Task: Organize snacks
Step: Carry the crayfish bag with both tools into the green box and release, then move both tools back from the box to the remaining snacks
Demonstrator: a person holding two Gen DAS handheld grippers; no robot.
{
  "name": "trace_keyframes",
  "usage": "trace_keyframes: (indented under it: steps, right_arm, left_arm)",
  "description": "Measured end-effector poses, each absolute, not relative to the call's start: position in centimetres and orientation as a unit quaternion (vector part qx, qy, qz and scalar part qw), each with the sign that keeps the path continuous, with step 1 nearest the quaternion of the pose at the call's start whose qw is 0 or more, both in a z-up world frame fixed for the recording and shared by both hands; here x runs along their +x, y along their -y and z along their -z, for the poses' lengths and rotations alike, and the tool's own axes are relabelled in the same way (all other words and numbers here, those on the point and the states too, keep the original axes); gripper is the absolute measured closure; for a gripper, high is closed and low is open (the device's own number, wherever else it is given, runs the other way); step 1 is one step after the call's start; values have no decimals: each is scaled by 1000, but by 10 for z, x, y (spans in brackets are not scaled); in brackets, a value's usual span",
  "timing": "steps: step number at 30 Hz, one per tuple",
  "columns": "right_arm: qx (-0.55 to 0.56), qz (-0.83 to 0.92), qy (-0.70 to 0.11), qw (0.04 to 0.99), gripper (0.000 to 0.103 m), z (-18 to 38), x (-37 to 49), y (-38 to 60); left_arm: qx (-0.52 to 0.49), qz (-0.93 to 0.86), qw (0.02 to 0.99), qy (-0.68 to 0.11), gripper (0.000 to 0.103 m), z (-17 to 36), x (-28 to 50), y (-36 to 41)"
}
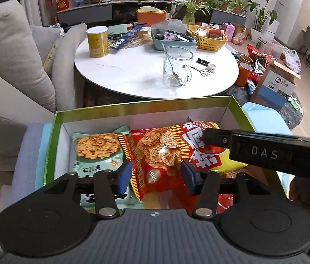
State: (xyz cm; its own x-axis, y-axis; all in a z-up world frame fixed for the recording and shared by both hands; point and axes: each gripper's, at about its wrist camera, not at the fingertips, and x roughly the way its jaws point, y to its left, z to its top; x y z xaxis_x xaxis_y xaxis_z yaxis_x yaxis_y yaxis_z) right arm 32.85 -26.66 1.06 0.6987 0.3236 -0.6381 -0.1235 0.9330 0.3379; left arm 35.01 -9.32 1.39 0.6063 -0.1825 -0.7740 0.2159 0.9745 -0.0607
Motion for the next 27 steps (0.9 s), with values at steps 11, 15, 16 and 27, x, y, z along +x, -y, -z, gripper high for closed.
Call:
trace_keyframes:
  steps: [11, 15, 16, 27]
  right_arm:
    - [88, -116, -343, 928, 31, -29, 302, 269]
    - [79, -121, -340, 929, 30, -34, 289, 267]
    - [80, -123, -340, 929, 29, -36, 285, 267]
    - [62, -157, -351, 921, 20, -40, 221, 262]
  left_arm:
    - [45, 100, 902, -418, 57, -26, 322, 90]
    - [42, 97, 903, -416, 56, -33, 308, 88]
    - [41, 95, 903, -416, 56, -35, 304, 87]
    - [34, 86, 903, -419, 50, -40, 230, 62]
